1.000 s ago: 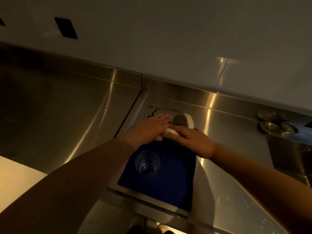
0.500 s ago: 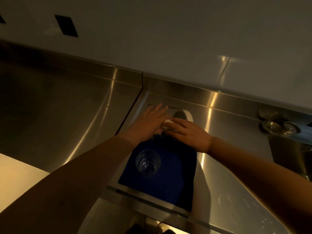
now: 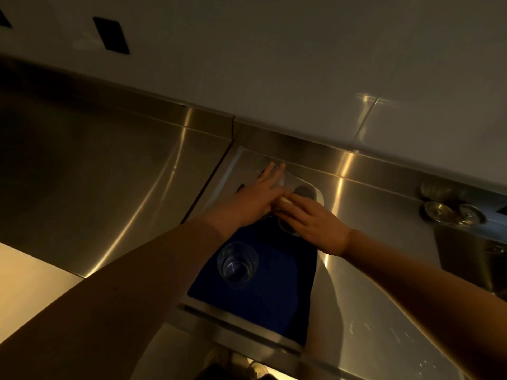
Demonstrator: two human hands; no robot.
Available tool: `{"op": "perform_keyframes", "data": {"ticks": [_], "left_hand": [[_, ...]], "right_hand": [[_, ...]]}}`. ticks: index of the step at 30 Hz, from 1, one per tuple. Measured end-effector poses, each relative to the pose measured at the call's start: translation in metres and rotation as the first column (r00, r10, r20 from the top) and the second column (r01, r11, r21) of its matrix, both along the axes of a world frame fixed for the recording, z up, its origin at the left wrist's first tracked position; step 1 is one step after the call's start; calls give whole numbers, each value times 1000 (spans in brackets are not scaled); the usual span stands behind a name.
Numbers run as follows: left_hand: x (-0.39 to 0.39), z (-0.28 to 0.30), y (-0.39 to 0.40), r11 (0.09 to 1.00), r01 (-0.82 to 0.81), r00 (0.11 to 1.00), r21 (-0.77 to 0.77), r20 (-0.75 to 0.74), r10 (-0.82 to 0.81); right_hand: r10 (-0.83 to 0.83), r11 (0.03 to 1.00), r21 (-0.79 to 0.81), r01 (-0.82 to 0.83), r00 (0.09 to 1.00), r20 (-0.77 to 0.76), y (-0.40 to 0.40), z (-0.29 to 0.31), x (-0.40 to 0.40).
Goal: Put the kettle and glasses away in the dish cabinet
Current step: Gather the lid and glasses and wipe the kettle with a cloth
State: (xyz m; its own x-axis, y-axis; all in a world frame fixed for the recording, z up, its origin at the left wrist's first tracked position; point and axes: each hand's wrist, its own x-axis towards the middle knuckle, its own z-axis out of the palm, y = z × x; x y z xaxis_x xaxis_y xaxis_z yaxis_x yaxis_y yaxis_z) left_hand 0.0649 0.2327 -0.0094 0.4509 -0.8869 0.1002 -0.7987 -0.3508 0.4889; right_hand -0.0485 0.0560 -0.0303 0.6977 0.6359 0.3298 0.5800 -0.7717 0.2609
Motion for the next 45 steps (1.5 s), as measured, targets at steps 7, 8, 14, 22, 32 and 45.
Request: {"op": "perform_keyframes", "data": {"ticks": [7, 8, 14, 22, 32, 45], "left_hand": [[-16, -11, -9, 947, -318, 925, -41, -232, 301], [-16, -12, -8, 947, -319, 926, -50, -228, 300], [-17, -8, -20, 973, -228, 964, 16, -134, 228], [-19, 6, -35, 989, -127, 983, 75, -122, 136], [-18, 46, -42, 970, -3, 998, 243, 54, -11], [-46, 40, -37, 897, 33, 994, 440, 79, -75]], "right_hand": [[-42, 998, -36, 44, 997, 64, -8, 1, -5], [-47, 998, -34, 49, 997, 65, -8, 1, -5], [-3, 993, -121, 12, 997, 73, -11, -5, -9], [-93, 984, -133, 117, 981, 173, -13, -10, -18], [-305, 946, 188, 263, 921, 244, 14, -27, -24], [-371, 885, 367, 285, 909, 189, 44, -72, -43]]}}
